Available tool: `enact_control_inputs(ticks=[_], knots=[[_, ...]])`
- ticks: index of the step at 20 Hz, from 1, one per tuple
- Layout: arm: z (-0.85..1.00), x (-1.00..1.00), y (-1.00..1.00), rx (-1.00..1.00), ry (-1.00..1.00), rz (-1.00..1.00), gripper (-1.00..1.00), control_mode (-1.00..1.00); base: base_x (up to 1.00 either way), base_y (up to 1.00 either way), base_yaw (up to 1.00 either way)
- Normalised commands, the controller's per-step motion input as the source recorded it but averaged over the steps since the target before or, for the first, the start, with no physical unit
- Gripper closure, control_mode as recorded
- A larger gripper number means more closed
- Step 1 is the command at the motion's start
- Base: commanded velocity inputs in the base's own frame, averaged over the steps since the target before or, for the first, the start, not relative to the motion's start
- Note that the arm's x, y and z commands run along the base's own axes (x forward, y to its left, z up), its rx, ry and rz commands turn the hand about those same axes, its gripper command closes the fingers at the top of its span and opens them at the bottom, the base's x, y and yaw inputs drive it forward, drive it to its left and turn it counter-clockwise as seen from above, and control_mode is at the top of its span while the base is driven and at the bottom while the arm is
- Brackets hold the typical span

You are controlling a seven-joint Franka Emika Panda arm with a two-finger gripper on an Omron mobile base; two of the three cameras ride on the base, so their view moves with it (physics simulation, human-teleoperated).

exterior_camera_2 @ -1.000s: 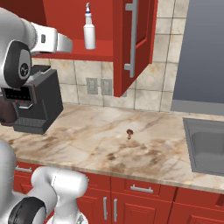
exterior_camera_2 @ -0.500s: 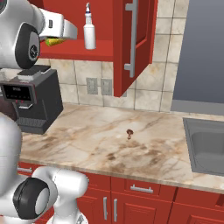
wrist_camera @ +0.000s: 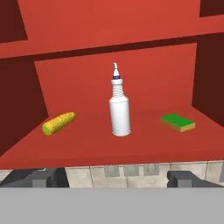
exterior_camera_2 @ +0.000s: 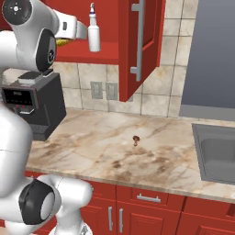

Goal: Pick the spray and sponge from the cabinet and place them on the counter.

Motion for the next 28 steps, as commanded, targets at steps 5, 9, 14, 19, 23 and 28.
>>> enact_control_inputs(ticks=[5,9,14,19,23,28], knots=[[0.00,0.23,-0.04,0.00,-0.05,0.03,-1.00,-1.00,0.00,0.00,0.00],[0.03,0.18,-0.10,0.00,0.00,0.00,-1.00,-1.00,0.00,0.00,0.00],[0.43,0.01,-0.01,0.00,0.03,0.00,-1.00,-1.00,0.00,0.00,0.00],[0.20,0.00,0.00,0.00,0.05,0.00,-1.00,-1.00,0.00,0.00,0.00],[-0.09,0.02,0.00,0.00,0.06,0.00,-1.00,-1.00,0.00,0.00,0.00],[-0.20,0.00,0.00,0.00,0.00,0.00,-1.00,-1.00,0.00,0.00,0.00]])
